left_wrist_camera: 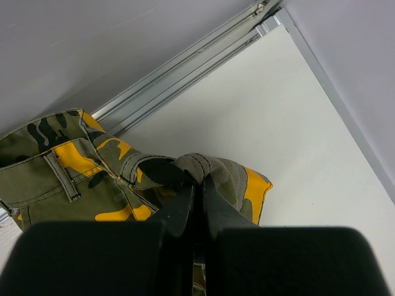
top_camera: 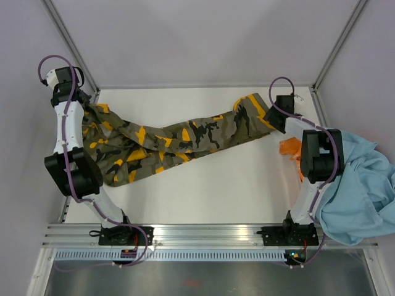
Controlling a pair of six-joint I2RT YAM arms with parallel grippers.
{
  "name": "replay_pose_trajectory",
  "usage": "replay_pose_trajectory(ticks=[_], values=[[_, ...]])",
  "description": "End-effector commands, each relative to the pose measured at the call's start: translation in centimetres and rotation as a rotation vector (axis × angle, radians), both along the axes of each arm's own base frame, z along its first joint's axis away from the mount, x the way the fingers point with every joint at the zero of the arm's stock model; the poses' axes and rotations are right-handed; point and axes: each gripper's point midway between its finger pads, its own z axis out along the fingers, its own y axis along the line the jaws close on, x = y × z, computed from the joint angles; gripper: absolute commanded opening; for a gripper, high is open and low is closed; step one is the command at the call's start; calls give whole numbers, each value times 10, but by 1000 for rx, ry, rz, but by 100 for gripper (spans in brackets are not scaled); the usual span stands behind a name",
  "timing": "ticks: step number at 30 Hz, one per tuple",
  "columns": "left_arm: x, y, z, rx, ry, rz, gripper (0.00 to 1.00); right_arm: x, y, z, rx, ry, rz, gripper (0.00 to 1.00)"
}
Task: Fold and stack the trousers
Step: Flatten the trousers out
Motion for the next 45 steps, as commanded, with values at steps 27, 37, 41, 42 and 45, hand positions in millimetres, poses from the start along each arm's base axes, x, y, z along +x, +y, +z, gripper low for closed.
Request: replay_pose_trajectory(ticks=[27,37,41,42,45], values=[[-66,-9,134,209,-161,-62,2,-25,-18,245,-211,-165,236,0],[23,29,62,39,-72,126,2,101,-11,174,-104,-43,394,0],[29,42,55,56,-81,203,2,112,-9,137,-31,-65,433,0],[32,46,51,61,-75,222,2,118,-11,146,-37,-86,434,0],[39,48,38,44,-72,242,2,126,-17,114,-16,-31,441,0]])
